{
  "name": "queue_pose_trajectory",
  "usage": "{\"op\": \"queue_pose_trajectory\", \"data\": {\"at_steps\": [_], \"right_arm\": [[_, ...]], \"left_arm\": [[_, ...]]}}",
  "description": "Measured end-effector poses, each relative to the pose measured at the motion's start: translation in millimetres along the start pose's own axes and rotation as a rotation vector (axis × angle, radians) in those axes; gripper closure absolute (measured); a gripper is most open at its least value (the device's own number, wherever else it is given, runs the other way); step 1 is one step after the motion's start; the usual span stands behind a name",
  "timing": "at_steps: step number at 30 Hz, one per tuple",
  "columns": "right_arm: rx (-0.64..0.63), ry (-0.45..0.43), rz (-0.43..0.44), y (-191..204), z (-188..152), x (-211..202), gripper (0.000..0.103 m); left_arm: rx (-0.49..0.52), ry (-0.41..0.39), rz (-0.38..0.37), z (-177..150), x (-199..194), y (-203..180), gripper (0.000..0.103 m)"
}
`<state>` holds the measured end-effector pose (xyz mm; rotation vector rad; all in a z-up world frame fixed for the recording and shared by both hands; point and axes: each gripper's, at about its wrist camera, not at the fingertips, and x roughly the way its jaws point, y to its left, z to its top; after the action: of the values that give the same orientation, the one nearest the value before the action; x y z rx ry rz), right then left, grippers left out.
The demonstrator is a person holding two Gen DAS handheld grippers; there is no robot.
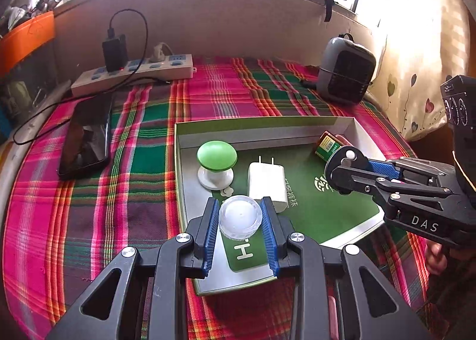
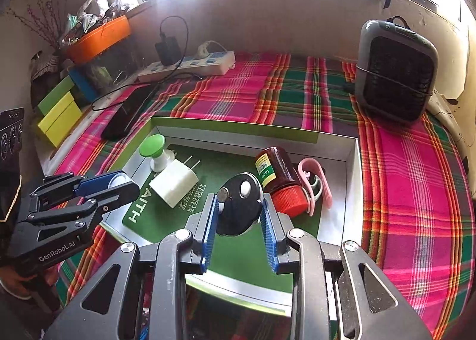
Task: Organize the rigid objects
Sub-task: 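Carry the white puck and black key fob with both tools into the box, then open both tools to release the puck and key fob inside the box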
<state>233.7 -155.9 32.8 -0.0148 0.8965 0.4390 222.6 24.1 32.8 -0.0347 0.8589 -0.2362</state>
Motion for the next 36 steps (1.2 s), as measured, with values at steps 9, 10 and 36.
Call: {"op": "queue_pose_trajectory", "data": {"at_steps": [9, 10, 36], "right_arm": [[0.000, 0.035, 0.025, -2, 6, 24, 0.073], [-0.001, 0.039, 0.031, -2, 7, 26, 0.073], [-0.014, 0.016, 0.046, -4, 16, 43, 0.072]], "left_arm": [[0.007, 0.012, 0.004, 3, 13, -1, 0.076], [0.007, 0.013, 0.003, 3, 14, -1, 0.076], [0.048, 0.018, 0.021, 6, 22, -9, 0.075]]}}
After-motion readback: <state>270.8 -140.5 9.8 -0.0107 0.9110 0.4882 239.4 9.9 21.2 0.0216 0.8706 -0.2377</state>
